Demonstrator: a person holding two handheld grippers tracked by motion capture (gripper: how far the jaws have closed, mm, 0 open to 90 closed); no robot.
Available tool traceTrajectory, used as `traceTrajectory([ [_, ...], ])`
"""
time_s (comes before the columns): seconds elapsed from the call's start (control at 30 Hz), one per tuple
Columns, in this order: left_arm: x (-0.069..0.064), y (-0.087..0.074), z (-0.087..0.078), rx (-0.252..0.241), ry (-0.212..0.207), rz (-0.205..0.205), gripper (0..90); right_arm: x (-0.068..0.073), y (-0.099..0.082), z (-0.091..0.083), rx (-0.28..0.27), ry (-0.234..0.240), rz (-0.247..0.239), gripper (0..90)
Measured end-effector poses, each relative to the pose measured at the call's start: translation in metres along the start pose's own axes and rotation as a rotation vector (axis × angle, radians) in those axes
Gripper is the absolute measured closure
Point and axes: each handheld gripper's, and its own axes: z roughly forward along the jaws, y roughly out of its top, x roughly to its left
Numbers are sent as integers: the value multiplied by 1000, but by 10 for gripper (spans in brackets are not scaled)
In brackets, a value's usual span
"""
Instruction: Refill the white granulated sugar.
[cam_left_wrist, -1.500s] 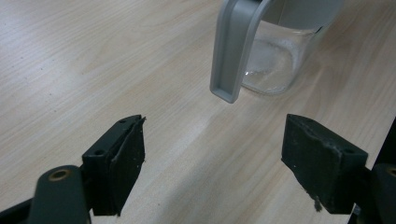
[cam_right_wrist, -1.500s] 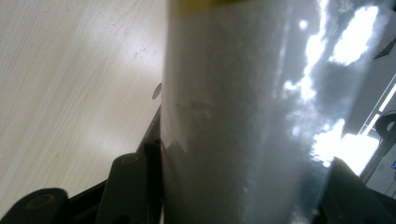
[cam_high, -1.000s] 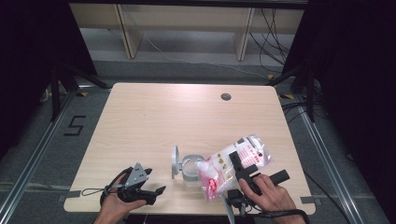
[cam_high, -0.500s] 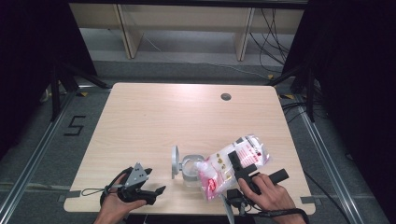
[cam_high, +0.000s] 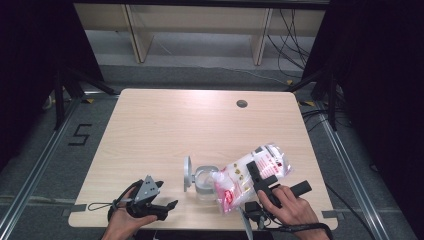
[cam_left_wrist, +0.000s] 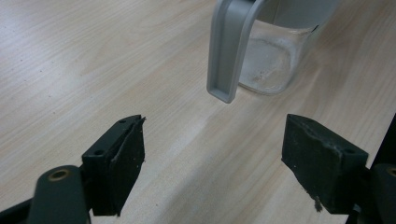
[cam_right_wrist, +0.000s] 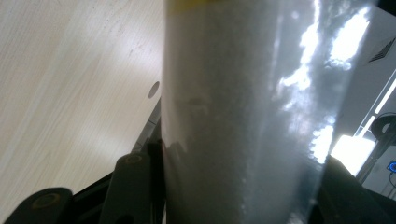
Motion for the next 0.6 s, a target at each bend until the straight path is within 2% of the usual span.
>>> traceTrajectory([
  [0.07, 0, 0, -1, 3, 4, 0, 210, 0, 0, -1, -1, 9, 11, 549],
  [0.2, 0, 0, 0, 4, 2, 0, 209, -1, 0, -1, -6, -5, 15, 550],
  [0.27, 0, 0, 0, 0, 2, -3, 210, -1, 0, -1, -4, -5, 14, 551],
  [0.3, 0, 0, 0, 4, 0, 12, 210, -1, 0, -1, -4, -6, 15, 551],
  [0.33, -1, 0, 1, 1, -2, -1, 210, -1, 0, -1, -4, -4, 12, 551],
  [0.4, 0, 0, 1, 6, 5, 7, 210, -2, 0, -2, -7, -4, 8, 551],
  [0.43, 0, 0, 1, 5, 4, 4, 210, 0, -1, -2, -3, -3, 34, 552],
  [0.53, -1, 0, 1, -6, -1, 2, 210, -2, -1, -2, -8, -6, 8, 552],
  [0.6, -1, 0, 1, -6, 0, 1, 209, -2, -1, -2, -4, -6, 15, 553],
])
